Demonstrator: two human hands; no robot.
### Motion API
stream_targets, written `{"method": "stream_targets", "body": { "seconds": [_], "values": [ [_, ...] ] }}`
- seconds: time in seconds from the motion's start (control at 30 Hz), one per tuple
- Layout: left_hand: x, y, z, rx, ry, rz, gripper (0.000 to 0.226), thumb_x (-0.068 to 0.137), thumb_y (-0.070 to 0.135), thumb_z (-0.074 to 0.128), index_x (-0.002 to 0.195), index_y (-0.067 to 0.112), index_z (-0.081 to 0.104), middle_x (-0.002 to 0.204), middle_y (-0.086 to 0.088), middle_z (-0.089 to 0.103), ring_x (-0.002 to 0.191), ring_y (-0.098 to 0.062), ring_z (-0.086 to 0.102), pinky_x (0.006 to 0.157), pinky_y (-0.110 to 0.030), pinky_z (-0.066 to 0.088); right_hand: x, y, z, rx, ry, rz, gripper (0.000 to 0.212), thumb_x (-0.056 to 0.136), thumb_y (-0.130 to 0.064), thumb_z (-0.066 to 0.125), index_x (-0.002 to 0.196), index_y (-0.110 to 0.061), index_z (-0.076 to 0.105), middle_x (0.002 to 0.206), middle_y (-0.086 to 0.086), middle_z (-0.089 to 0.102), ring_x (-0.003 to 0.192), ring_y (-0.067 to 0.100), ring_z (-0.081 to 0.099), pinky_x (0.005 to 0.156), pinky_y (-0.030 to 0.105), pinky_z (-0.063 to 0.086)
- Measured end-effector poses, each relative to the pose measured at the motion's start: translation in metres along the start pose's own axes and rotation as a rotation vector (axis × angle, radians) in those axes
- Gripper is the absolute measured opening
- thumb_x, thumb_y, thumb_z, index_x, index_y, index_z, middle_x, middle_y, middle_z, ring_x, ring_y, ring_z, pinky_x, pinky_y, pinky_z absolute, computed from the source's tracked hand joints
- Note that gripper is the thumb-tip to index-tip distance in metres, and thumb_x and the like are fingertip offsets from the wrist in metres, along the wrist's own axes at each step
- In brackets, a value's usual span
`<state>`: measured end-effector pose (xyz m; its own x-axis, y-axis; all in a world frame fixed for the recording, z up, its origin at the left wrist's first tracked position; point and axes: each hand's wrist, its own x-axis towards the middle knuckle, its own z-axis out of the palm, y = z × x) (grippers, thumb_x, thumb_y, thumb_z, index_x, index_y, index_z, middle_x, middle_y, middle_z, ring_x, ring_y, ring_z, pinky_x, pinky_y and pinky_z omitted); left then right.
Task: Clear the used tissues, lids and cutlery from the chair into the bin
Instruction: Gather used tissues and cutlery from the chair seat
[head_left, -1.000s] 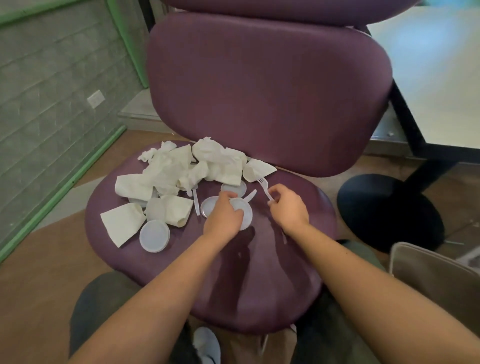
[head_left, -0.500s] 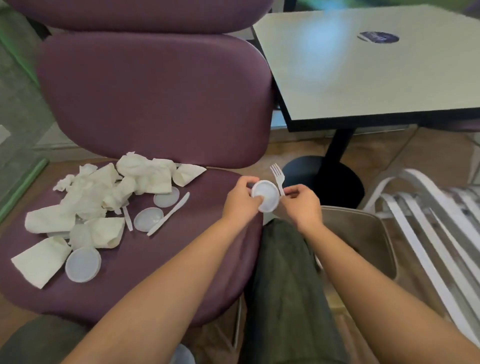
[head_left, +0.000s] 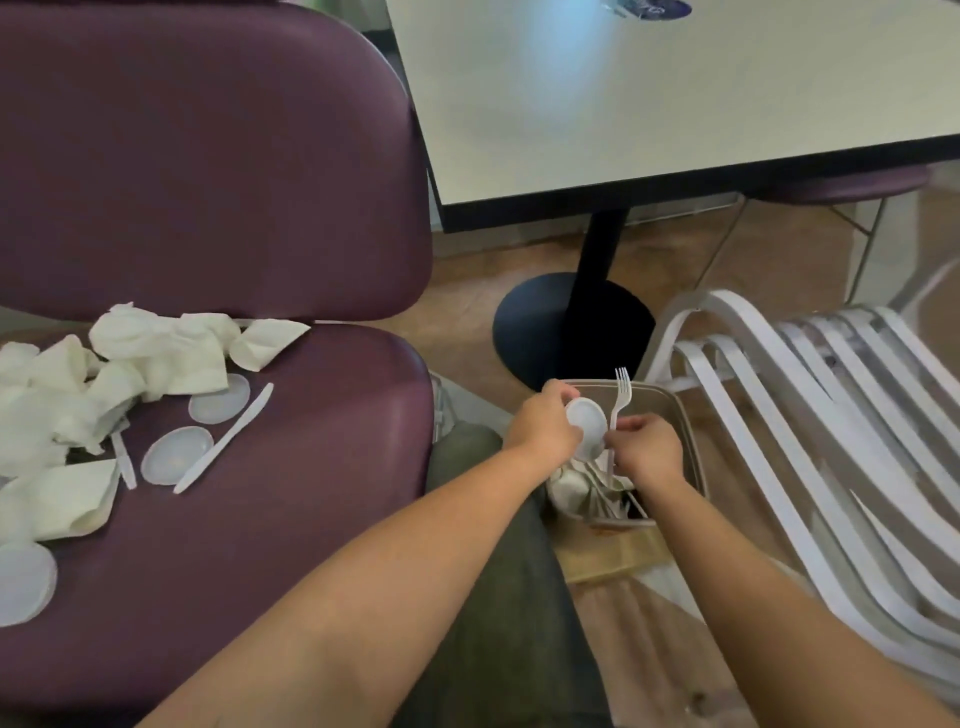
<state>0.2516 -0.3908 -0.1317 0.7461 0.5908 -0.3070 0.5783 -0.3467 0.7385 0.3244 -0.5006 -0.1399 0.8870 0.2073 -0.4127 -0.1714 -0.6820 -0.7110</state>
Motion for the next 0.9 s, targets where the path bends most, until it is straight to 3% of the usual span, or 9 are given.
{"method": "stream_targets", "body": {
  "seconds": [0.07,0.17,0.3,0.37,0.5,0.57,0.73,0.9],
  "values": [
    [0.003,0.001,0.012,0.024,-0.033,-0.017,0.046,0.087,0.019,0.067,0.127,0.032,0.048,0.123,0.000,0.061,0.102,-0.022,0.063,0.085,-0.038,0.056,0.005,0.012,-0.001,-0.035,-0.033,0.026,0.018,0.080,-0.013,0.070,0.099,-0.012,0.070,0.088,0.010,0.070,0.074,0.026,0.067,0.060,0.029,0.053],
    [0.005,0.003,0.017,0.019,-0.064,-0.046,0.060,0.087,0.028,0.069,0.140,0.029,0.041,0.134,-0.001,0.056,0.115,-0.022,0.059,0.092,-0.037,0.053,0.006,0.022,0.002,-0.095,-0.097,0.049,0.030,0.085,-0.019,0.070,0.114,-0.012,0.069,0.107,0.011,0.070,0.094,0.029,0.067,0.082,0.035,0.054],
    [0.007,0.005,0.005,0.018,-0.048,-0.037,0.059,0.088,0.033,0.067,0.141,0.029,0.041,0.136,0.001,0.056,0.119,-0.020,0.057,0.097,-0.036,0.049,0.001,0.017,0.009,-0.132,-0.128,0.018,0.035,0.090,-0.024,0.063,0.124,-0.017,0.064,0.114,0.010,0.069,0.100,0.029,0.065,0.086,0.038,0.053],
    [0.005,0.007,-0.008,-0.015,-0.026,-0.009,0.051,0.089,0.035,0.064,0.137,0.030,0.045,0.133,0.006,0.057,0.112,-0.017,0.060,0.091,-0.035,0.052,-0.003,0.005,0.013,-0.143,-0.132,-0.034,0.033,0.091,-0.024,0.060,0.123,-0.018,0.064,0.112,0.008,0.069,0.101,0.029,0.065,0.088,0.042,0.054],
    [-0.004,0.008,-0.042,-0.080,0.089,0.037,0.032,0.093,0.034,0.059,0.124,0.032,0.055,0.114,0.014,0.064,0.103,-0.010,0.061,0.087,-0.030,0.050,-0.015,-0.030,0.025,-0.111,-0.134,-0.162,0.026,0.095,-0.021,0.056,0.120,-0.016,0.065,0.113,0.004,0.068,0.096,0.020,0.062,0.077,0.027,0.044],
    [-0.010,0.002,-0.063,-0.117,0.142,0.041,0.026,0.093,0.033,0.057,0.119,0.032,0.059,0.106,0.016,0.065,0.098,-0.007,0.061,0.087,-0.031,0.050,-0.024,-0.050,0.035,-0.087,-0.151,-0.226,0.025,0.095,-0.020,0.056,0.118,-0.016,0.066,0.111,0.002,0.067,0.091,0.015,0.058,0.075,0.025,0.040],
    [-0.023,-0.033,-0.114,-0.128,0.273,-0.029,0.016,0.092,0.035,0.057,0.107,0.037,0.063,0.095,0.018,0.063,0.097,-0.007,0.061,0.085,-0.033,0.050,-0.050,-0.092,0.067,-0.066,-0.192,-0.349,0.021,0.091,-0.020,0.059,0.109,-0.020,0.069,0.106,-0.004,0.067,0.101,0.016,0.061,0.084,0.028,0.045],
    [-0.046,-0.083,-0.176,-0.141,0.433,-0.136,0.013,0.089,0.033,0.059,0.099,0.038,0.064,0.091,0.019,0.062,0.096,-0.007,0.061,0.082,-0.029,0.047,-0.089,-0.136,0.119,-0.080,-0.311,-0.435,0.015,0.088,-0.023,0.061,0.099,-0.024,0.070,0.102,-0.002,0.071,0.092,0.018,0.064,0.080,0.030,0.048]
  ]
}}
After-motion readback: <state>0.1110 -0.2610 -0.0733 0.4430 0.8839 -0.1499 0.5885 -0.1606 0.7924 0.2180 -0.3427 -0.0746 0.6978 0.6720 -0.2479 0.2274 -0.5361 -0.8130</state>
